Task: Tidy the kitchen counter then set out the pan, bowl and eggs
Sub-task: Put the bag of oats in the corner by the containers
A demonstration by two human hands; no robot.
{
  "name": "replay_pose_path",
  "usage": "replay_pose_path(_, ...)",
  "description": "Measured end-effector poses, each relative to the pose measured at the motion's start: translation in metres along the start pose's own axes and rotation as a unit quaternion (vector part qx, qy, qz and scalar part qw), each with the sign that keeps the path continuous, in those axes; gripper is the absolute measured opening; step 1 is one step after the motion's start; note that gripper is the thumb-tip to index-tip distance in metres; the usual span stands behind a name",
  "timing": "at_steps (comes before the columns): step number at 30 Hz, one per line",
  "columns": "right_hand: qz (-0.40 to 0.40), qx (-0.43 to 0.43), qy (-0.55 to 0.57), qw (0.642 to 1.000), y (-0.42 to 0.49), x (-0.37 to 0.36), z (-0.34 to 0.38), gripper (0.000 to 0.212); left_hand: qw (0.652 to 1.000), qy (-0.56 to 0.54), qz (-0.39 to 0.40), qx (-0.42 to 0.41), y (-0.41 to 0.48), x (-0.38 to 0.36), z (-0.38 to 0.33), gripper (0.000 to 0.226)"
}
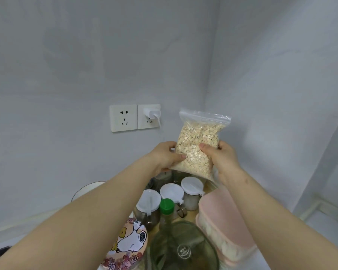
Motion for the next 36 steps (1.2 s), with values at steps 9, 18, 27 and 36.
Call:
replay_pose_path(9, -0.007, -0.065, -0.054, 0.996, 0.077, 0.025, 0.000, 0.019, 0.996, -0.013, -0.029, -0.086, 0.070, -0.057, 0.003, 0.038)
replay_pose_path(18, -0.129, -0.005, -0.074, 0.989, 0.120, 0.043, -0.039, 0.009, 0.990, 0.099, -0.015, -0.103, 0.099, -0.107, 0.042, 0.047)
replay_pose_path(27, -0.154, -0.015, -0.249, 0.956, 0.138, 0.053, -0.088, 0.030, 0.965, 0.230, 0.063, -0.107, 0.103, -0.136, 0.061, 0.048)
replay_pose_path(36, -0.099, 0.046, -0.409, 0.906, 0.150, 0.054, -0.105, 0.040, 0.931, 0.320, 0.092, -0.152, 0.109, -0.150, 0.079, 0.048)
Point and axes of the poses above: each hand's wrist, its own y-axis towards the middle knuckle, its own x-axis out of the back of the hand, z = x × y, the point moved 1 cm from there along y, towards the middle knuckle, and after that the axes turned 14 degrees about -z, right-handed, at the moved point
